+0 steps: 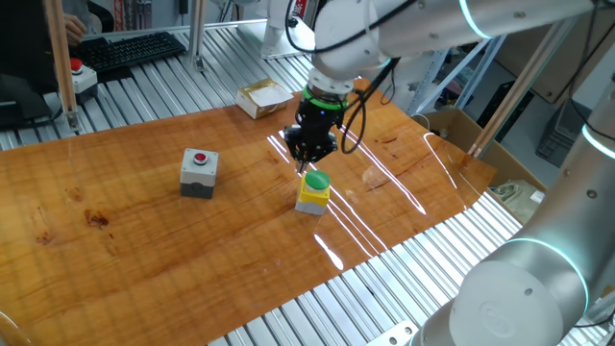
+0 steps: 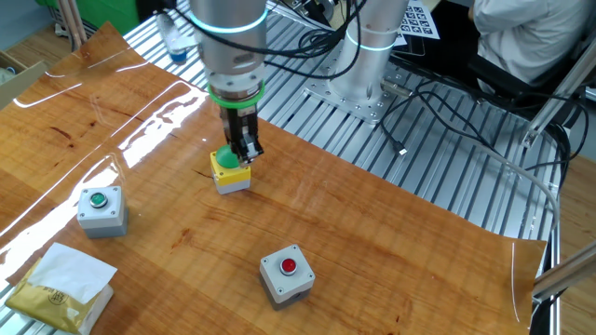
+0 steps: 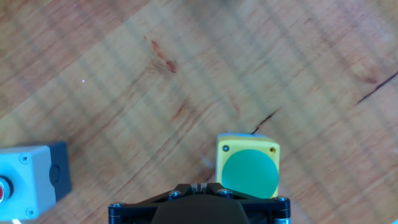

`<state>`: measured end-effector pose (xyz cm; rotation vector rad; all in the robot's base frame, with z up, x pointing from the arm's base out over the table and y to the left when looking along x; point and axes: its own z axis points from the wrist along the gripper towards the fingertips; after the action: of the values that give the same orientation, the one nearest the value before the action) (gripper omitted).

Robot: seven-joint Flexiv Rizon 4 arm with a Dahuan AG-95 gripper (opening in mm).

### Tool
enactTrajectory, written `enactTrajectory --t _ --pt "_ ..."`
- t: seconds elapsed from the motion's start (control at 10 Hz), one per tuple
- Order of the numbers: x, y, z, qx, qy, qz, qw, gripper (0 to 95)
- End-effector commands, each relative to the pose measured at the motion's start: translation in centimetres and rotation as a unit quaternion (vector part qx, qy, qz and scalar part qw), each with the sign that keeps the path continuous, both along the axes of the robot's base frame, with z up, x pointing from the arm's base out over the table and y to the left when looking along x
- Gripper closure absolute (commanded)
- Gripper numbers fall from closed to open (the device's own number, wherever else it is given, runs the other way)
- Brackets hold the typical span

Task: Press three buttons from left to right in sequence

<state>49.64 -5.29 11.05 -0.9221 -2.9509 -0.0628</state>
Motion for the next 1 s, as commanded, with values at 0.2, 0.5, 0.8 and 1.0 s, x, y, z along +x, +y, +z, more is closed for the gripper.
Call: enactTrajectory --t 0.2,0.5,0.8,1.0 --pt "-0.28 0.05 0.29 -0.009 -0.002 0.01 0.9999 95.0" --pt "-0.28 0.05 0.29 -0.035 -0.003 0.023 0.9991 95.0" --pt "-0.28 0.05 0.29 -0.048 -0.006 0.042 0.9979 95.0" --pt "-0.28 0.05 0.29 -0.05 -0.01 0.052 0.9973 95.0"
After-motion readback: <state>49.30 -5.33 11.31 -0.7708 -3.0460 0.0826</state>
